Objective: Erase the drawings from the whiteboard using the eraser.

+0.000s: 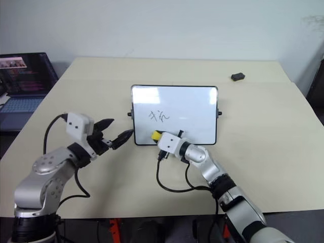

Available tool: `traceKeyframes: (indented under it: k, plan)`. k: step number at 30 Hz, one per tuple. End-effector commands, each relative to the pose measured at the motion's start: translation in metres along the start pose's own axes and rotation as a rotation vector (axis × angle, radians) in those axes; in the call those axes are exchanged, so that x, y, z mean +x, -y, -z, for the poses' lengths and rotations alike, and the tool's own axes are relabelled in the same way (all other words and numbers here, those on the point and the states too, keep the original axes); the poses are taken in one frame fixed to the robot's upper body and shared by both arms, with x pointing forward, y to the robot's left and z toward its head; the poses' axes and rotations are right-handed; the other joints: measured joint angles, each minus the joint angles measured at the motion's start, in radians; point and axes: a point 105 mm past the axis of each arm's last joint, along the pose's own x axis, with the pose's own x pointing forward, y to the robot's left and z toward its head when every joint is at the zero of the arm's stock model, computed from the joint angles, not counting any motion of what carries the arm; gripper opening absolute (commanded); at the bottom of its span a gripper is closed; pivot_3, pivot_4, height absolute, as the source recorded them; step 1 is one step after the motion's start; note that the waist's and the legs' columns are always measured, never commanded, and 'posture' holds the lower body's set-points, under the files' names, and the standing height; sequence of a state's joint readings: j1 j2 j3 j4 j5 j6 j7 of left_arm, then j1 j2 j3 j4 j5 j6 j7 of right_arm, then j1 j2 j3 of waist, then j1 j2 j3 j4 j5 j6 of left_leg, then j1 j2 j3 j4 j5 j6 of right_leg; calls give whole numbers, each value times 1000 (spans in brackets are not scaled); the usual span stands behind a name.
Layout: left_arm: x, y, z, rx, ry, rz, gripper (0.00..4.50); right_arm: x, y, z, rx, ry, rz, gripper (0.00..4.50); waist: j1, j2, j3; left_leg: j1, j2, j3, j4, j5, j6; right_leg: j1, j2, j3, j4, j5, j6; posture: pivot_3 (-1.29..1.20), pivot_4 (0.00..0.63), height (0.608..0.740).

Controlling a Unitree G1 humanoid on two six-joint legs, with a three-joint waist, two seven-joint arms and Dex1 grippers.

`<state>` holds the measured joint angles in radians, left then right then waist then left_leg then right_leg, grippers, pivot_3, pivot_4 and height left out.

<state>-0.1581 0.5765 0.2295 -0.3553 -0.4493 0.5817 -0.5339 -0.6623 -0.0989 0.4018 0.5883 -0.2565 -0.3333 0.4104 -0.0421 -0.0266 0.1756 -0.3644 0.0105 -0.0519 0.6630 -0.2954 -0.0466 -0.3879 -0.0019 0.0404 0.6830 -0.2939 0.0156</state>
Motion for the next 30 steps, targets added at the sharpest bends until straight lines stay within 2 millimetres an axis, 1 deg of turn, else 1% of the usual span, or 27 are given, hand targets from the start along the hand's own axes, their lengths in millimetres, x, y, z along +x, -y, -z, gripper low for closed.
traceKeyframes:
  k: [1,3,5,6,7,8,10,12,14,16,18,20,22,25,28,30]
  plan:
    - [-4,-2,-11,41,29,-13,4500,0,56,-21,-50,44,170,995,1,0,0,0,0,0,0,0,0,0,0,0,0,0,0,0,150,740]
    - [-4,-1,-10,40,27,-11,4500,2,70,-26,-66,41,215,995,2,0,0,-1,0,0,0,0,0,0,0,0,-1,0,0,0,150,740]
    - [-4,0,-9,38,25,-9,4500,4,80,-29,-72,29,249,995,2,0,0,-1,0,0,-1,0,0,0,0,0,-1,0,0,0,150,740]
    - [-4,0,-9,37,25,-9,4500,5,82,-30,-71,20,256,995,2,0,0,-1,0,0,-1,0,0,-1,0,0,-2,0,0,0,150,740]
    - [-4,0,-9,37,25,-9,4500,7,79,-28,-70,5,240,995,2,0,0,-2,1,0,-2,0,0,-1,0,0,-2,0,0,0,150,740]
    - [-4,1,-9,36,25,-9,4500,8,74,-25,-66,-12,214,995,2,0,0,-2,1,0,-2,0,0,-2,0,0,-3,-1,0,0,150,740]
    - [-4,1,-9,35,26,-10,4500,10,57,-15,-56,-51,134,995,-2,0,0,-2,1,1,-2,-1,-1,-2,0,0,-3,-1,0,0,150,740]
    - [-4,1,-9,35,27,-11,4500,7,34,-3,-54,-93,27,995,-3,0,0,-2,1,1,-2,-1,-1,-2,0,0,-3,-1,0,0,150,740]
    - [-5,1,-9,34,27,-11,4500,2,15,5,-47,-120,-70,995,-3,0,-1,-1,1,1,-1,-1,0,-1,0,0,-2,-1,0,0,150,740]
    - [-5,2,-9,33,26,-12,4500,-1,5,10,-40,-145,-124,995,-3,0,0,0,1,1,-1,-1,0,0,0,0,-1,-1,0,0,150,740]
    - [-5,2,-9,32,26,-11,4500,-1,9,9,-46,-146,-100,995,-3,0,0,0,0,0,-1,-1,0,0,0,0,0,0,0,0,150,740]
    - [-5,2,-8,31,24,-10,4500,3,26,3,-62,-133,-19,995,-3,0,0,1,0,0,0,0,0,0,0,-1,0,1,-1,0,150,740]
    - [-5,2,-8,30,24,-11,4500,5,47,-6,-74,-113,82,995,-3,0,0,1,0,-1,0,0,0,0,0,-1,0,1,-1,0,150,740]
    - [-5,3,-7,29,23,-9,4500,7,65,-15,-76,-88,170,995,-1,0,0,1,0,-1,0,0,0,0,0,-1,1,2,-1,0,150,740]
    - [-5,3,-6,27,22,-7,4500,10,75,-25,-69,-57,223,995,5,0,0,0,0,-1,0,0,0,0,0,-1,0,2,-1,0,150,740]
    - [-4,4,-6,24,23,-5,4500,14,75,-30,-56,-46,226,995,7,0,0,-1,0,-1,-1,0,0,0,0,-1,-2,2,-1,0,150,740]
